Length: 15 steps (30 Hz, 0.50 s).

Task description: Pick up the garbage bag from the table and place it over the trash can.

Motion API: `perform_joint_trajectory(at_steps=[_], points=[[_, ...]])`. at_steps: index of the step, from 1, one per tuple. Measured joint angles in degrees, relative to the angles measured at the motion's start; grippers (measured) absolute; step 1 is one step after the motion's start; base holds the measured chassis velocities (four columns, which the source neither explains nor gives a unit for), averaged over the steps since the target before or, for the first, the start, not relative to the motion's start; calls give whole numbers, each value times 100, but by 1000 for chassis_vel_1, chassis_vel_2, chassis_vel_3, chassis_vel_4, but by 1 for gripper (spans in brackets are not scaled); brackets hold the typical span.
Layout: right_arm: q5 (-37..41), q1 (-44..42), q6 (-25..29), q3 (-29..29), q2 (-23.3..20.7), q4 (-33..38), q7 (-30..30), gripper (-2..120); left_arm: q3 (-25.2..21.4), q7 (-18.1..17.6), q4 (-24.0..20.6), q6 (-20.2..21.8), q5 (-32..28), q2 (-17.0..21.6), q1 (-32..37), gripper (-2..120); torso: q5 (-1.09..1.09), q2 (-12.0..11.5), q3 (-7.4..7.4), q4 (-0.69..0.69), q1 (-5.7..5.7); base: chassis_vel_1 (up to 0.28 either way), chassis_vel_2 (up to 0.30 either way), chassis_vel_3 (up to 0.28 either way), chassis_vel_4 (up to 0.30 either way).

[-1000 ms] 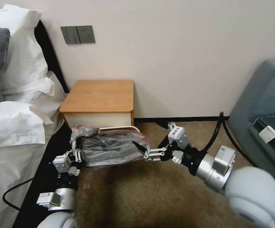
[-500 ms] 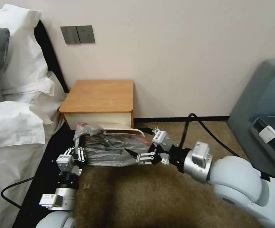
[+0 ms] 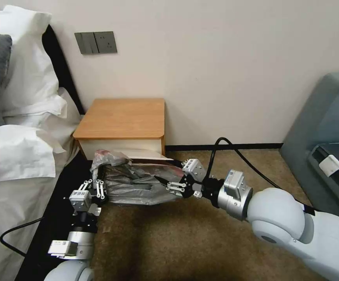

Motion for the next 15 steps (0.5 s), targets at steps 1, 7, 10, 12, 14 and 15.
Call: perform_joint_trajectory(at_steps=[1,7,10,12,14,15], points=[[31,24,-11,-28,4,-36,24,49,3,8,-9,-8,9,-4,0,7,0,0,0,-1,0,0,0,0,0],[394,104,-70,-161,89,-161,326,39,6,33,-54,-38,23,-15,3,7,0,0,0,0,0,0,0,0,0],[466,140,-83,-206,124,-187,391,36,-2,41,-55,-53,23,-16,4,7,0,0,0,-1,0,0,0,0,0],[509,186,-83,-261,151,-181,482,29,-11,47,-55,-61,22,-16,5,7,0,0,0,0,0,0,0,0,0],[538,196,-87,-277,164,-160,521,24,-13,48,-54,-61,20,-16,4,7,0,0,0,0,-1,0,0,0,0],[553,200,-91,-284,171,-149,547,19,-15,49,-53,-62,16,-16,0,7,0,0,0,0,0,0,0,0,0]])
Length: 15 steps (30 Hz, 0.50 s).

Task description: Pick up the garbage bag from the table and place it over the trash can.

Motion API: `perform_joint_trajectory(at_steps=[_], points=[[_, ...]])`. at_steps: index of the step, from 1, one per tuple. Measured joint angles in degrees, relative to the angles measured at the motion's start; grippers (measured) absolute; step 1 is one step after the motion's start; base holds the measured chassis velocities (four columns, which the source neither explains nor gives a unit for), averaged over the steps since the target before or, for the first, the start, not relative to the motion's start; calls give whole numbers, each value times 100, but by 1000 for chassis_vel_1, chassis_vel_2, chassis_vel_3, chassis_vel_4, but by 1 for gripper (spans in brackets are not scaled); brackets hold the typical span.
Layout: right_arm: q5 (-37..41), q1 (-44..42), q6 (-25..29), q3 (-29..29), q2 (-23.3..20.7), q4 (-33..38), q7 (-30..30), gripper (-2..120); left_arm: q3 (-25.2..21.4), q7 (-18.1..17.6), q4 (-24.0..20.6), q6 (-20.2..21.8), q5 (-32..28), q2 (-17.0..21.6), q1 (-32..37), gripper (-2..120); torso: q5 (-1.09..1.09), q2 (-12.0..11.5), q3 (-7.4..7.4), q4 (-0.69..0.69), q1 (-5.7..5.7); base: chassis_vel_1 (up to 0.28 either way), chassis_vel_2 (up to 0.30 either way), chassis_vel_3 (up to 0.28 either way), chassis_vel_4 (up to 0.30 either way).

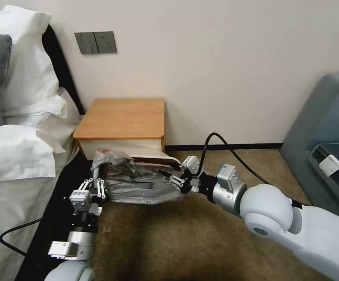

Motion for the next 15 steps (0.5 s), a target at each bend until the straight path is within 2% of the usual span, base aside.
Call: perform_joint_trajectory(at_steps=[2,3,5,15], points=[[-2,0,0,-3,4,5,16,9,-1,0,11,0,-16,0,-5,7,0,0,0,0,0,0,0,0,0],[-2,0,0,-3,4,5,16,9,-1,0,11,0,-16,0,-5,7,0,0,0,0,0,0,0,0,0],[-12,-8,15,5,4,33,17,0,2,0,21,0,-23,-5,-5,7,0,0,0,0,0,0,0,0,0],[273,220,40,453,-41,427,6,0,20,-15,90,43,-17,-34,58,7,0,0,0,0,0,0,0,0,0]])
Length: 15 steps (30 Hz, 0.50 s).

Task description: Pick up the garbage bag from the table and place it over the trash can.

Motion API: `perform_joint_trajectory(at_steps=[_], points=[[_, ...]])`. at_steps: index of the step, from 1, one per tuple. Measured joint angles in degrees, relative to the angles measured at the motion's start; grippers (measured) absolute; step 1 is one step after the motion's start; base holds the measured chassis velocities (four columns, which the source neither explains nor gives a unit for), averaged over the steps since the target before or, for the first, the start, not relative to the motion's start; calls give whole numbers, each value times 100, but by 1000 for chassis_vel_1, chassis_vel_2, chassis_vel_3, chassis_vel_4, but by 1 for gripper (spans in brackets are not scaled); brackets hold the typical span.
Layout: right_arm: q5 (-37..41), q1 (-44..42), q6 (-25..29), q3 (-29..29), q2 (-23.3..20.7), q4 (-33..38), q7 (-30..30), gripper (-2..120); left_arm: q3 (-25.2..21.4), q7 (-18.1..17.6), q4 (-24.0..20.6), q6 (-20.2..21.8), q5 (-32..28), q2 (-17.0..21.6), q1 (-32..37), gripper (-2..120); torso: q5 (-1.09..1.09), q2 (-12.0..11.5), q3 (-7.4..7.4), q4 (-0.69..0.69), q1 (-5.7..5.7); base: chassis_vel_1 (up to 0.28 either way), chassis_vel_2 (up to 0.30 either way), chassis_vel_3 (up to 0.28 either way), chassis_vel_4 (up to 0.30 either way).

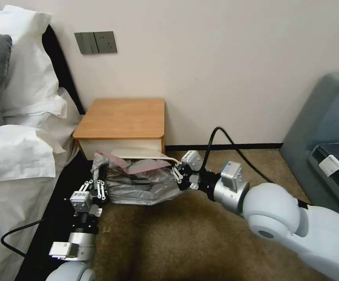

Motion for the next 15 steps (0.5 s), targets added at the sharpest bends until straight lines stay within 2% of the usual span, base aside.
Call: perform_joint_trajectory(at_steps=[3,9,11,15], points=[[201,154,-25,59,32,-120,66,0,39,3,0,5,6,-9,12,7,0,0,0,0,0,0,0,0,0],[836,555,-252,19,266,-604,578,0,118,62,-28,-2,26,-45,65,7,0,0,0,0,0,0,0,0,0],[1184,718,-518,7,360,-777,834,0,117,84,-48,-23,27,-47,109,7,0,0,0,1,0,0,0,0,0],[1432,829,-896,2,340,-880,885,0,83,122,-68,-41,-55,-48,137,7,0,0,0,0,0,0,0,0,0]])
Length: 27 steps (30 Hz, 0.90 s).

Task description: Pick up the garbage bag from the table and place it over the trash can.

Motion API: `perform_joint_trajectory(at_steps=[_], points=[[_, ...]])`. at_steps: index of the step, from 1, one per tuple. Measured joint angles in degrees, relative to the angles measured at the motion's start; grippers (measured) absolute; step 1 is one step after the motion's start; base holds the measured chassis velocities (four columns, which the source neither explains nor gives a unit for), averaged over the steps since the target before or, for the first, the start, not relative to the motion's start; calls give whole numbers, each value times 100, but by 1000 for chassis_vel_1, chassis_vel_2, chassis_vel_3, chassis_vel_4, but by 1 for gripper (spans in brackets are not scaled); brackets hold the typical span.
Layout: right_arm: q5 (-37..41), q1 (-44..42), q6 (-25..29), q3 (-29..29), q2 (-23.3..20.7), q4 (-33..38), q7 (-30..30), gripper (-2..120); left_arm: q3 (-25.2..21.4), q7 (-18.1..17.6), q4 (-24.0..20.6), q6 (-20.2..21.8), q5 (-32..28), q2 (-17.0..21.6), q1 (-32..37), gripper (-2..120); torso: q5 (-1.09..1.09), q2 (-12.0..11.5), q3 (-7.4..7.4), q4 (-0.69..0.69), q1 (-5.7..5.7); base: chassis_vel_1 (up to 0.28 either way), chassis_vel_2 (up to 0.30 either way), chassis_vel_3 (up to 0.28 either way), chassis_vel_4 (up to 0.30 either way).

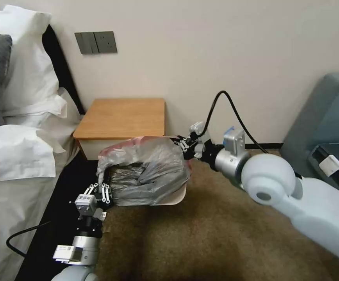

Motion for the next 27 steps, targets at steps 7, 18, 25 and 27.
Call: perform_joint_trajectory(at_steps=[7,18,25,27], points=[[690,31,-450,44,10,-126,119,0,-96,296,-54,-4,-527,-15,11,7,0,0,0,0,0,0,0,0,0],[1809,4,-635,445,-35,-257,245,0,-322,761,-72,191,-1479,13,16,7,0,0,0,0,0,0,0,0,0],[2037,-349,-630,733,-21,-94,428,2,-337,812,-76,548,-2162,15,-10,7,0,0,0,0,0,0,0,0,0],[2046,-509,-535,838,-14,16,610,10,-359,798,-76,641,-2351,25,-18,7,0,0,0,0,0,0,0,0,0]])
